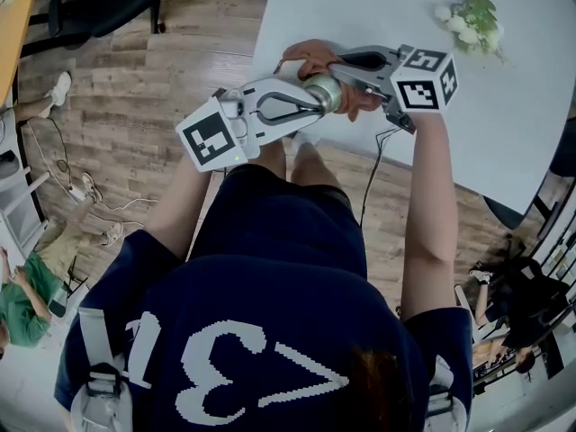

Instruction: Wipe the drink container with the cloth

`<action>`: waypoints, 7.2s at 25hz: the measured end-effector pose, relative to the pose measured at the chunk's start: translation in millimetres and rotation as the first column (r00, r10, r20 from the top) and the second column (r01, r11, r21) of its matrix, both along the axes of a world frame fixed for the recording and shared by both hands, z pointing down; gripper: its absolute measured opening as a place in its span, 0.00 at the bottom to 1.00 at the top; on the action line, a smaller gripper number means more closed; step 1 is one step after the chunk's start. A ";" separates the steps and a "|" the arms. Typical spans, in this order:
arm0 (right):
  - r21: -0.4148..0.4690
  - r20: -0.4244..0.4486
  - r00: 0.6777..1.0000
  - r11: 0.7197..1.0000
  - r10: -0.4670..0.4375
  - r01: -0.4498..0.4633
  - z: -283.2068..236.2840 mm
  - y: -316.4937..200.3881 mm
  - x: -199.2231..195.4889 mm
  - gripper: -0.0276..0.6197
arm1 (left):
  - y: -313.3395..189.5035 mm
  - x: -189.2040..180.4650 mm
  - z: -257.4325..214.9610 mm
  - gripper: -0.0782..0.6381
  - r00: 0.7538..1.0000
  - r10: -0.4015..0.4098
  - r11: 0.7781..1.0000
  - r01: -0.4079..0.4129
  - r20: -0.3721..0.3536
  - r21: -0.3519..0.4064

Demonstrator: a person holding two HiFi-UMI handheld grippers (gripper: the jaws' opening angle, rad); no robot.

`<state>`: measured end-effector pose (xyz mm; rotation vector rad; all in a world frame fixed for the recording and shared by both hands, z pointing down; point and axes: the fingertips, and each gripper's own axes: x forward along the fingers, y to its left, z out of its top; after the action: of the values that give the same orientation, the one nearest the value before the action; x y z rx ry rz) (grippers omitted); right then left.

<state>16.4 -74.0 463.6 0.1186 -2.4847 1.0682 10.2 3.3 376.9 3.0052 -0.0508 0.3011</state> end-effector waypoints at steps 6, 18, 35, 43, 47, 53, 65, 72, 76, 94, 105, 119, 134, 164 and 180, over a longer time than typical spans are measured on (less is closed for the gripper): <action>0.006 -0.069 0.984 0.987 0.162 -0.161 28.0 -8.4 25.3 0.14 | -6.9 -9.6 1.4 0.14 0.998 -0.063 0.996 0.062 -0.013 -0.066; 0.037 0.212 0.961 0.982 0.176 -0.188 -54.5 11.0 -17.0 0.13 | -18.4 -14.1 2.0 0.14 0.994 -0.111 0.990 0.110 -0.005 -0.090; 0.111 -0.001 0.851 0.846 0.525 -0.522 26.8 -7.9 43.5 0.13 | -36.7 -36.6 7.5 0.14 0.964 -0.266 0.957 0.265 0.004 -0.115; 0.108 0.146 0.849 0.845 0.508 -0.524 -21.4 -2.8 11.6 0.13 | -39.4 -37.3 8.8 0.14 0.958 -0.287 0.952 0.287 0.009 -0.107; 0.061 0.290 0.822 0.848 0.490 -0.527 -63.0 2.7 -11.2 0.13 | -42.9 -39.0 9.7 0.14 0.953 -0.301 0.948 0.301 0.014 -0.099; 0.117 0.245 0.822 0.826 0.514 -0.551 -51.9 7.4 -12.9 0.13 | -46.0 -41.9 7.3 0.14 0.948 -0.317 0.945 0.316 -0.007 -0.080; 0.164 0.036 0.740 0.727 0.671 -0.667 19.8 -4.9 47.0 0.13 | -55.9 -55.3 11.5 0.14 0.915 -0.403 0.909 0.398 -0.012 -0.127; 0.181 0.151 0.757 0.735 0.635 -0.653 -26.2 2.4 11.2 0.13 | -56.2 -53.1 11.5 0.14 0.899 -0.437 0.886 0.434 0.016 -0.162; 0.166 0.244 0.751 0.737 0.613 -0.655 -60.5 7.8 -10.2 0.13 | -59.6 -50.6 10.0 0.14 0.879 -0.475 0.859 0.473 0.040 -0.195; 0.255 0.045 0.671 0.641 0.741 -0.724 8.8 10.0 47.8 0.13 | -75.9 -58.0 14.4 0.14 0.789 -0.606 0.735 0.603 0.100 -0.309; 0.196 0.304 0.701 0.678 0.645 -0.709 -75.6 10.9 -27.0 0.13 | -83.2 -53.0 15.6 0.14 0.750 -0.645 0.685 0.653 0.147 -0.325; 0.290 0.046 0.630 0.593 0.775 -0.751 13.8 12.0 46.4 0.13 | -90.3 -65.6 20.6 0.14 0.709 -0.686 0.622 0.688 0.163 -0.373; 0.343 0.271 0.734 0.650 0.623 -0.679 -77.1 20.2 -39.1 0.13 | -97.1 -60.2 18.0 0.14 0.668 -0.719 0.556 0.719 0.194 -0.417; 0.338 0.016 0.615 0.574 0.789 -0.745 18.1 18.6 45.5 0.13 | -88.1 -34.5 15.6 0.14 0.847 -0.495 0.788 0.532 0.195 -0.312; 0.494 0.220 0.735 0.577 0.641 -0.651 -72.5 19.4 -30.7 0.13 | -108.5 -57.5 19.1 0.14 0.669 -0.714 0.468 0.675 0.206 -0.570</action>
<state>-14.3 -54.6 391.1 1.2985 -2.7425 0.5186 -47.3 -105.2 396.0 2.0838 -0.9665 0.0900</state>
